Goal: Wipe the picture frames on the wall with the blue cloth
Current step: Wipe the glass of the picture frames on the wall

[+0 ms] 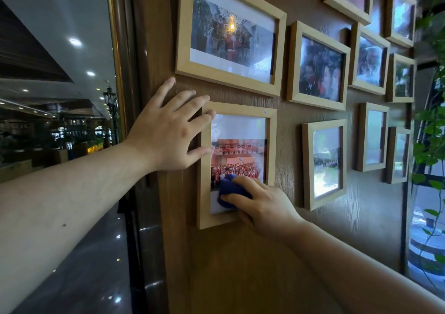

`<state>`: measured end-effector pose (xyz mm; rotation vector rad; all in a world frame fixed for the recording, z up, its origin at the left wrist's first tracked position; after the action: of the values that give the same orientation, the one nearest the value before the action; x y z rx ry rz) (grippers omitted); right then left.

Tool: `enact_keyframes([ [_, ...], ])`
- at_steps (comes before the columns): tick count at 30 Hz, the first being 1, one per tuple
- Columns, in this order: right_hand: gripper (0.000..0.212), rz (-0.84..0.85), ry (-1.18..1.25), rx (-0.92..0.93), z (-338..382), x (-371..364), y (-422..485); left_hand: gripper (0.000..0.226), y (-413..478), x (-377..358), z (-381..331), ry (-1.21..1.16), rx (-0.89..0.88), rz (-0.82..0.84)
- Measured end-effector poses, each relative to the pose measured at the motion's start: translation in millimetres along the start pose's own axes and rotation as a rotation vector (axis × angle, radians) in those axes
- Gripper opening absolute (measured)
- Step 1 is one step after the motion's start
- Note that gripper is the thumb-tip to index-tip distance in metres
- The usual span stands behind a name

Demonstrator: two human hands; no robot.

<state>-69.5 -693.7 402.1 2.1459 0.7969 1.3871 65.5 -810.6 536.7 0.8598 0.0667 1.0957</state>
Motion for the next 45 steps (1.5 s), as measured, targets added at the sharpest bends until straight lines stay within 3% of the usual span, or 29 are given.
enact_keyframes([
  [7, 0.031, 0.131, -0.108, -0.123, -40, -2, -31, 0.071, 0, 1, 0, -0.002, 0.001, -0.004],
  [14, 0.034, -0.095, 0.116, -0.330, -53, 26, -22, 0.071, -1, 2, 0, -0.013, 0.008, 0.022],
  [20, 0.038, -0.195, 0.073, -0.261, -67, 63, 16, 0.073, 2, 7, 1, -0.086, 0.040, 0.019],
  [28, 0.055, -0.393, 0.047, -0.237, -116, 132, 85, 0.064, 43, 46, 31, -0.074, 0.085, -0.200],
  [37, 0.045, -0.510, 0.008, -0.096, -117, 191, 177, 0.092, 63, 45, 71, -0.188, 0.439, -0.182],
  [45, 0.038, -0.592, -0.195, -0.068, -95, 197, 233, 0.104, 63, 34, 72, -0.101, 0.443, -0.174],
])
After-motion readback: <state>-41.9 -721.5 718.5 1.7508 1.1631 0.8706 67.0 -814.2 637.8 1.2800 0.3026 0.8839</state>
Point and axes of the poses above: each hand's wrist, its own y-axis towards the middle knuckle, its own x-axis out of the back of the hand, z = x × y, the point moved 4 cm from there along y, towards the middle knuckle, and after that the axes turned 6 degrees about z, right-handed, at the moved point
